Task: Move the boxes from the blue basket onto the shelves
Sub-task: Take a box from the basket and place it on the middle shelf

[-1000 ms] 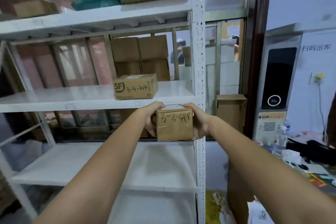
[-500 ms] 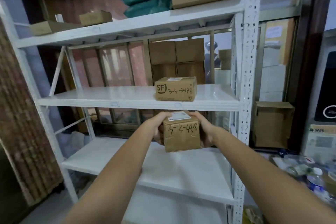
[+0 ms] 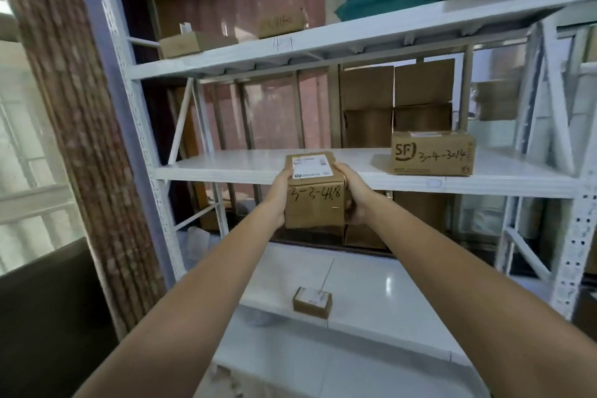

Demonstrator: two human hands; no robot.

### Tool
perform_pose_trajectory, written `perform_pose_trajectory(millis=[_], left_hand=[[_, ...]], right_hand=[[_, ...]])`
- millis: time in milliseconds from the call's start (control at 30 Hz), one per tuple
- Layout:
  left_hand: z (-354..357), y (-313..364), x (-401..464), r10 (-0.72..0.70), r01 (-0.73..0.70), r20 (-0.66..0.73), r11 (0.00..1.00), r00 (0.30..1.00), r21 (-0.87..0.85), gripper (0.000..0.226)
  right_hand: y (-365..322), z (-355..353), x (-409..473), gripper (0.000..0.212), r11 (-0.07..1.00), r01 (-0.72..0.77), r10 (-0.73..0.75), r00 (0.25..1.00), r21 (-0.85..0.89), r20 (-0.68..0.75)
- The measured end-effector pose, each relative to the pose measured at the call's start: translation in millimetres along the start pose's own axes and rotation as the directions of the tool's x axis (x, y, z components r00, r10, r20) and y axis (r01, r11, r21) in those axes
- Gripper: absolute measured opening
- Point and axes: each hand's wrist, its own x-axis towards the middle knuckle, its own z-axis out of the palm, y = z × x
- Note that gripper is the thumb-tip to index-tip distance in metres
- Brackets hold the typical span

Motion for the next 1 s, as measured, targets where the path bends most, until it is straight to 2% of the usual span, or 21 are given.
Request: perform_pose_trajectory(millis=[100,167,267,367,467,533,667,733,800,900,1000], left_hand=[[-20.7,17.6,21.6,0.041,-0.041,-0.005,0.998,0.999,-0.048,0.047],[-28.7,28.9,37.7,0.061,-0.061,-0.008,0.998,0.998,-0.034,0.053],[-37.2,41.5,66.2,0.097,-0.096,-0.026,0.995,0.995,0.030,0.061],[-43.7,52.5,94.2,0.112,-0.106,-0.062,0.990,0.992,0.091,0.065],[-44.0,65.3,126.6,0.130,-0.129,-0.003,0.985,0.992,0.113,0.058],[-43.8,75.1,149.2,0.150,-0.153,0.039,0.983,0.988,0.105,0.054],[-46.6,89.0,198.2,0.143,-0.162,0.144,0.978,0.979,0.131,0.043],[-48.0,90.6,222.7,0.164,-0.185,0.141,0.970,0.976,0.157,0.034],[-49.8,87.5,248.1,0.178,-0.199,0.137,0.967,0.975,0.159,0.029],[-53.6,75.2,281.3,0.132,-0.160,0.170,0.974,0.976,0.162,0.031],[-58.1,68.3,305.4,0.075,-0.110,0.198,0.979,0.977,0.171,0.037]], right_hand=[[-13.8,27.2,12.5,0.078,0.990,0.078,-0.086,0.994,-0.115,-0.070],[-22.4,40.7,21.8,0.082,0.979,0.130,-0.141,0.989,-0.159,-0.055],[-31.4,48.5,43.8,0.072,0.961,0.212,-0.213,0.977,-0.175,0.013],[-38.9,48.3,73.0,0.057,0.943,0.259,-0.267,0.964,-0.211,-0.011],[-48.6,45.5,105.3,0.038,0.938,0.292,-0.304,0.952,-0.187,-0.036],[-60.1,44.2,127.7,0.033,0.931,0.319,-0.330,0.943,-0.176,-0.035],[-81.9,35.1,174.2,0.045,0.908,0.358,-0.378,0.924,-0.218,-0.054],[-88.5,30.5,195.1,0.045,0.898,0.366,-0.397,0.914,-0.242,-0.089],[-90.3,24.6,213.9,0.054,0.884,0.345,-0.403,0.905,-0.316,-0.138],[-82.3,14.7,243.3,0.081,0.886,0.270,-0.370,0.902,-0.377,-0.223],[-75.9,11.2,268.4,0.086,0.895,0.247,-0.348,0.908,-0.372,-0.232]])
